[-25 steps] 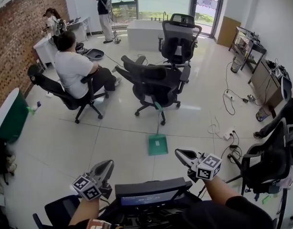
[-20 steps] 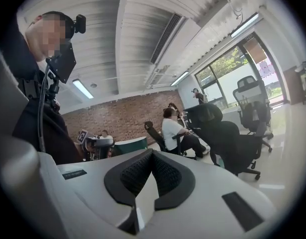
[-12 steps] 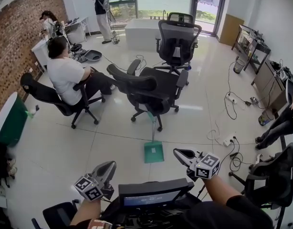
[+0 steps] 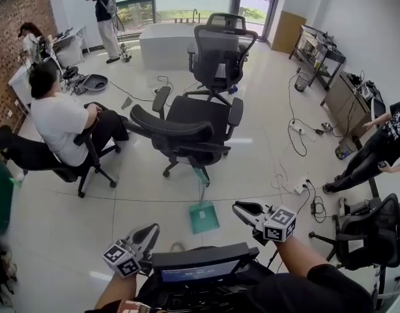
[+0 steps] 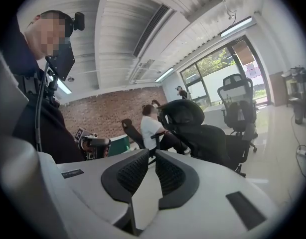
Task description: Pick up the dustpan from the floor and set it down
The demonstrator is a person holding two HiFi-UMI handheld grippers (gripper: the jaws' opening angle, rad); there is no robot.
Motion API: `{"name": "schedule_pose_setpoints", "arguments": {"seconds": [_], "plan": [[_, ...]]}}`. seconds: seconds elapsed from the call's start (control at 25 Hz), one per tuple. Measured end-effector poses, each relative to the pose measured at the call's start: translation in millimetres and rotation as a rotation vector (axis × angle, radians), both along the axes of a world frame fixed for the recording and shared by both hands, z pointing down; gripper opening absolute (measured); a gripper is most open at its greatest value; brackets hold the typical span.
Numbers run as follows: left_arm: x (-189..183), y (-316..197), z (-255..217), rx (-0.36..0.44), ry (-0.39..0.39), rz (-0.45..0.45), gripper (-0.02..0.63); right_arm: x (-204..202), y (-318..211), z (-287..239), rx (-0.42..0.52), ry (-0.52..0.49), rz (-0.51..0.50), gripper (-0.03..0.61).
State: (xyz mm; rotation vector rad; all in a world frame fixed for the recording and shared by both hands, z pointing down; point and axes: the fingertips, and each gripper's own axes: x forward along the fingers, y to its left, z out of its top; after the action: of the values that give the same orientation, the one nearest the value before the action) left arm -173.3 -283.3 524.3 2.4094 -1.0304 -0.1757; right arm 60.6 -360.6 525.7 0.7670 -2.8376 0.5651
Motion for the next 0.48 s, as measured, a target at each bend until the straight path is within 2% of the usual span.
{"name": "schedule_pose_setpoints", "arguments": {"seconds": [0.28,0.48], "plan": [[-92,-128,24,-0.026,-0.018,0.128,0.006,-87,-126,42,-0.058,0.096,0.089,0.131],[-111,-196,46,-0.048,-0.030,0.137,0.006,-107,-198,93,-0.109,0.160,0.094,0.158]]}}
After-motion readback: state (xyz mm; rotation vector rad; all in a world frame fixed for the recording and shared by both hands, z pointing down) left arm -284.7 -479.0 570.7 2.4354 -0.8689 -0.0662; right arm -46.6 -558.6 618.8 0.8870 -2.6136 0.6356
